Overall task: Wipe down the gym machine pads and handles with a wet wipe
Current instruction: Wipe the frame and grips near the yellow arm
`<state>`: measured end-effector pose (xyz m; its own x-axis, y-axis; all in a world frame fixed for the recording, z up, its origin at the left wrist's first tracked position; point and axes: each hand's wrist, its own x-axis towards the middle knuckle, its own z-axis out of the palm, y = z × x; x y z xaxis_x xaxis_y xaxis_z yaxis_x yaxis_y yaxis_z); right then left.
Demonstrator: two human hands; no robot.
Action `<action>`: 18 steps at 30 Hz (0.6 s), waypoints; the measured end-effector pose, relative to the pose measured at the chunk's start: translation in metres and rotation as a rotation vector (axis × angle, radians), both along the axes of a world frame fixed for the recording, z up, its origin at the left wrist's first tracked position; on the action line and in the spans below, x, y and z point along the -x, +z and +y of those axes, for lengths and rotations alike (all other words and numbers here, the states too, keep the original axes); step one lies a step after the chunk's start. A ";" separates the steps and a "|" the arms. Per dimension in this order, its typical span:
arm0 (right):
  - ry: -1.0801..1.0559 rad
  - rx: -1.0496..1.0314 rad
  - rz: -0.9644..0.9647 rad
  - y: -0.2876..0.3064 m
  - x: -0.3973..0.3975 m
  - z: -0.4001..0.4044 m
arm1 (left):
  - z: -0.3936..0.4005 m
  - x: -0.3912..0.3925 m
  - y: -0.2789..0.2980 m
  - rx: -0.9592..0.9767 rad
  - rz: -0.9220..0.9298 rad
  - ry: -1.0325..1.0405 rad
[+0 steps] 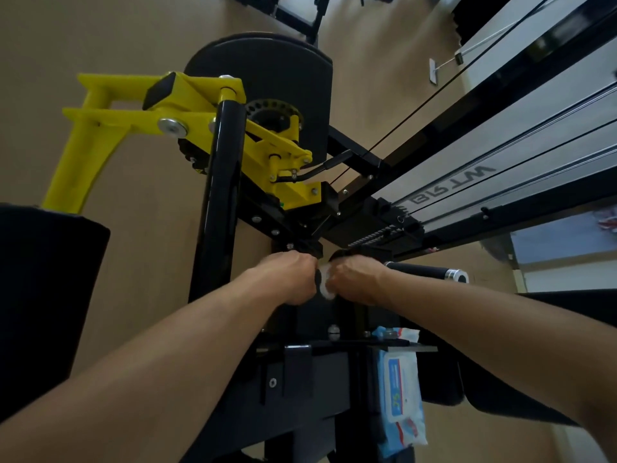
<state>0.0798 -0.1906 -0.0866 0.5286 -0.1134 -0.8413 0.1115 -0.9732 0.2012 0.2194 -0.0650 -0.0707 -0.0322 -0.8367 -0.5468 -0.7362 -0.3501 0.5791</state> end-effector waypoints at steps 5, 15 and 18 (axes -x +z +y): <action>-0.141 -0.229 0.342 0.022 0.011 0.029 | 0.002 -0.001 0.002 -0.006 0.020 0.000; -0.094 0.037 -0.080 -0.018 0.007 -0.004 | 0.001 0.002 -0.001 -0.013 0.010 0.030; -0.172 -0.200 0.221 -0.008 0.026 0.014 | 0.001 0.002 -0.001 -0.001 0.005 0.058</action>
<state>0.0540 -0.1762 -0.0948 0.3184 -0.0067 -0.9479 -0.0381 -0.9993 -0.0057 0.2174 -0.0642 -0.0718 0.0134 -0.8364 -0.5479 -0.7119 -0.3928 0.5822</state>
